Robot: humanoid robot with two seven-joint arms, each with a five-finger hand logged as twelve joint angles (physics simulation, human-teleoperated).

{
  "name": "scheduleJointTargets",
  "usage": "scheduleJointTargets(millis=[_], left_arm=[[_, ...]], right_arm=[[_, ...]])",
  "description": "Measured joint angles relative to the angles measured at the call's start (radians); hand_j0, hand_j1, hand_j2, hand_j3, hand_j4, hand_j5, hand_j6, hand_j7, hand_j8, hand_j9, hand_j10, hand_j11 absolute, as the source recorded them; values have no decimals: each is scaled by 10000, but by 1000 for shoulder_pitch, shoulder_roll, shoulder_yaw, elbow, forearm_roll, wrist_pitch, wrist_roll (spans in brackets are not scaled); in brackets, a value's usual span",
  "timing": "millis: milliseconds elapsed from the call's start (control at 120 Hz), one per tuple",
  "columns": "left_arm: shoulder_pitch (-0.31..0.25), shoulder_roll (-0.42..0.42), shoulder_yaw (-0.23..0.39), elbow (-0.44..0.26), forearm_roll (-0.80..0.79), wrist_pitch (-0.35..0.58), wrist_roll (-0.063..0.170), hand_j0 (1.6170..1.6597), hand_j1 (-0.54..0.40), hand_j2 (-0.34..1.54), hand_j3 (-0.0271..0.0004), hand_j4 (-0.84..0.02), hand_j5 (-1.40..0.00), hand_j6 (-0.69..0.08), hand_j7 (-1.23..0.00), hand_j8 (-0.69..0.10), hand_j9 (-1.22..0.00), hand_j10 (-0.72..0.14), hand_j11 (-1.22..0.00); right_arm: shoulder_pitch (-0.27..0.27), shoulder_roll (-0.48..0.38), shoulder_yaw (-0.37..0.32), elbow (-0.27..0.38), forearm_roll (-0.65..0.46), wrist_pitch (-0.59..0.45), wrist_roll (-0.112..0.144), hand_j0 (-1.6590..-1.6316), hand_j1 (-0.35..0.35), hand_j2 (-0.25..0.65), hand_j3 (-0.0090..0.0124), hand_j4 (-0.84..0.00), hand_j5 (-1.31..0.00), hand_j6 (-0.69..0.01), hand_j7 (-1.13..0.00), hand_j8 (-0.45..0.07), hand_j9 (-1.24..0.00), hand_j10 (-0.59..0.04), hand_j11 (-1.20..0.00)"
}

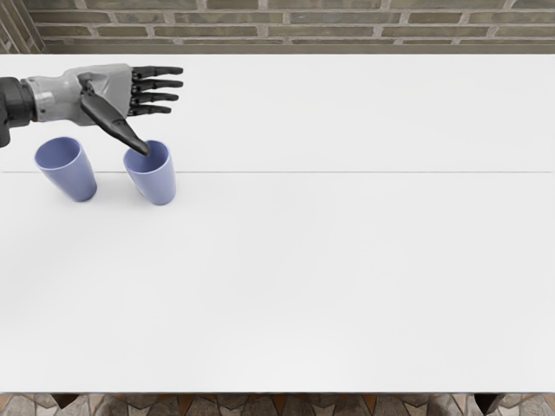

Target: Pick up cup and place in cup with left hand

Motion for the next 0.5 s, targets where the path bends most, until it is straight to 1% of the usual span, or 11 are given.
scheduleJointTargets(millis=[75, 150, 233, 275, 375, 425, 500], left_arm=[[-1, 0, 1, -4, 2, 0, 2, 16581, 3257, 50, 0, -208, -263, -208, -263, -206, -262, -203, -262], [-14, -2, 1, -5, 25, 0, 3, 16581, 3257, 50, 0, -208, -263, -208, -263, -206, -262, -204, -262], [-54, -9, 1, -6, 75, 0, 5, 16581, 3258, 52, 0, -208, -263, -208, -263, -206, -262, -204, -262], [-75, -12, 1, -6, 95, 0, 18, 16581, 3256, 49, 0, -211, -264, -212, -263, -209, -263, -206, -262], [-97, -5, 1, -6, 136, 0, 52, 16581, 3256, 50, 0, -213, -265, -214, -264, -212, -264, -208, -263], [-104, -8, 1, -6, 172, 0, 62, 16581, 3255, 48, 0, -216, -265, -217, -265, -215, -264, -210, -263], [-118, -3, 0, -6, 214, 0, 71, 16581, 3255, 47, 0, -218, -266, -220, -265, -217, -264, -212, -264]], right_arm=[[0, 0, -2, 0, -1, 0, 0, -16581, -3491, 0, 0, -1, 0, -2, 0, -1, 0, -1, 0], [-4, 0, -3, 0, 0, 0, 0, -16581, -3491, 0, 0, -1, 0, -2, 0, -1, 0, 0, 0], [-6, 0, -3, 0, 0, 0, 0, -16581, -3491, 0, 0, -1, 0, -1, 0, 0, 0, 0, 0], [-7, 0, -3, 0, 0, 0, 0, -16581, -3491, 0, 0, -1, 0, -2, 0, -1, 0, -1, 0], [-7, 0, -3, 0, 0, 0, 0, -16581, -3491, 0, 0, -1, 0, -2, 0, -1, 0, 0, 0], [-7, 0, -3, 0, 0, 0, 0, -16581, -3491, 0, 0, -1, 0, -2, 0, -1, 0, -1, 0], [-8, 0, -3, 0, 0, 0, 0, -16581, -3491, 0, 0, -1, 0, -2, 0, -1, 0, -1, 0]])
